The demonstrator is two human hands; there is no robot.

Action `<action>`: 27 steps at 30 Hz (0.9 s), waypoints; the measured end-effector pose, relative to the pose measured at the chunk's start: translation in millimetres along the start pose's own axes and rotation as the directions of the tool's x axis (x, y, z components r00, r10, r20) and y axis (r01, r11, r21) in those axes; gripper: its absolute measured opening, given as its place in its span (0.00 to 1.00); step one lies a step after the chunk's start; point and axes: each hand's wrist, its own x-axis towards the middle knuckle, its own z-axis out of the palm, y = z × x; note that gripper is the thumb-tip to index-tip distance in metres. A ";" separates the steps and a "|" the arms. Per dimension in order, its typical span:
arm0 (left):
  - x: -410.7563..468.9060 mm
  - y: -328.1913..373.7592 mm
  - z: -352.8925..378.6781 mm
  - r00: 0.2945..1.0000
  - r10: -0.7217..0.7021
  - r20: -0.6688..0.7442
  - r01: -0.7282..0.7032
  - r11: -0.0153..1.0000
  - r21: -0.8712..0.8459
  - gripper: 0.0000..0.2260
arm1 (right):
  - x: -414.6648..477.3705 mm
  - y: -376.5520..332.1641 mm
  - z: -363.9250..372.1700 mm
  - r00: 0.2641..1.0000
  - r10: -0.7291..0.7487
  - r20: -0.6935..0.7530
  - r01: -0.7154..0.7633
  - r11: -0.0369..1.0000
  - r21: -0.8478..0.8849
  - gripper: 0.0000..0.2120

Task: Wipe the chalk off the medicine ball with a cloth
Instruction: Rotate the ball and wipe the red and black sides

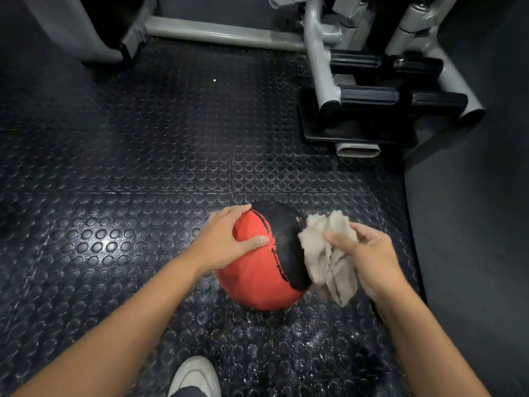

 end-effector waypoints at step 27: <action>-27.4 -11.8 59.0 0.922 0.214 -0.323 -0.202 0.977 0.069 0.25 | 12.3 45.8 54.3 0.814 -0.537 0.222 0.533 0.537 -0.654 0.16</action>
